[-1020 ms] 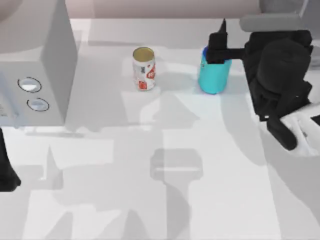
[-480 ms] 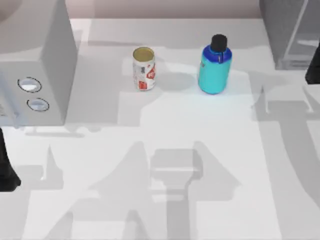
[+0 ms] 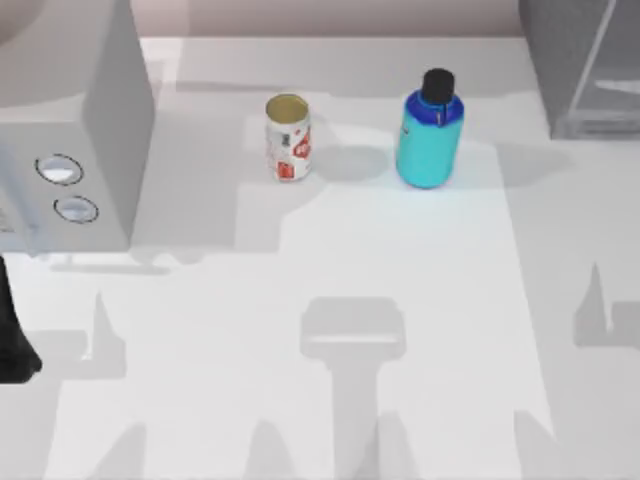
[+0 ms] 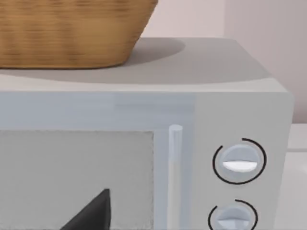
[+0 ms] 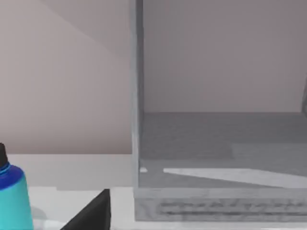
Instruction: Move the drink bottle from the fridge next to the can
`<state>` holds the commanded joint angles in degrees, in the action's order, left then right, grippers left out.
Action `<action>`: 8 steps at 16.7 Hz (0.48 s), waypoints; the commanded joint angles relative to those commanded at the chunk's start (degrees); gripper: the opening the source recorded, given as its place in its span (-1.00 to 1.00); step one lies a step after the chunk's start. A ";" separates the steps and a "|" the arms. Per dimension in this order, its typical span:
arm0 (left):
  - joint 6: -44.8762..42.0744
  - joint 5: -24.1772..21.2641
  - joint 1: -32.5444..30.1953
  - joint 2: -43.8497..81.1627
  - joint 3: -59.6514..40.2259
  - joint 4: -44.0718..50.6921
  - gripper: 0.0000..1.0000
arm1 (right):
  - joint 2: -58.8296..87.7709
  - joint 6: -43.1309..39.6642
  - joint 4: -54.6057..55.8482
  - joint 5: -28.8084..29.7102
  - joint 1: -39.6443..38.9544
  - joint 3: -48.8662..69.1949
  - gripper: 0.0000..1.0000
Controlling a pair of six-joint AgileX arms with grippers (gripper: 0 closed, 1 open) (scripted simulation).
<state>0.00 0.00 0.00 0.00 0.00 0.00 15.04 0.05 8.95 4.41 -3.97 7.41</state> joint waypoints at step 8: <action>0.00 0.00 0.00 0.00 0.00 0.00 1.00 | -15.04 -0.05 -8.95 -4.41 3.97 -7.41 1.00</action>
<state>0.00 0.00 0.00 0.00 0.00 0.00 0.00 0.00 0.00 0.00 0.00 0.00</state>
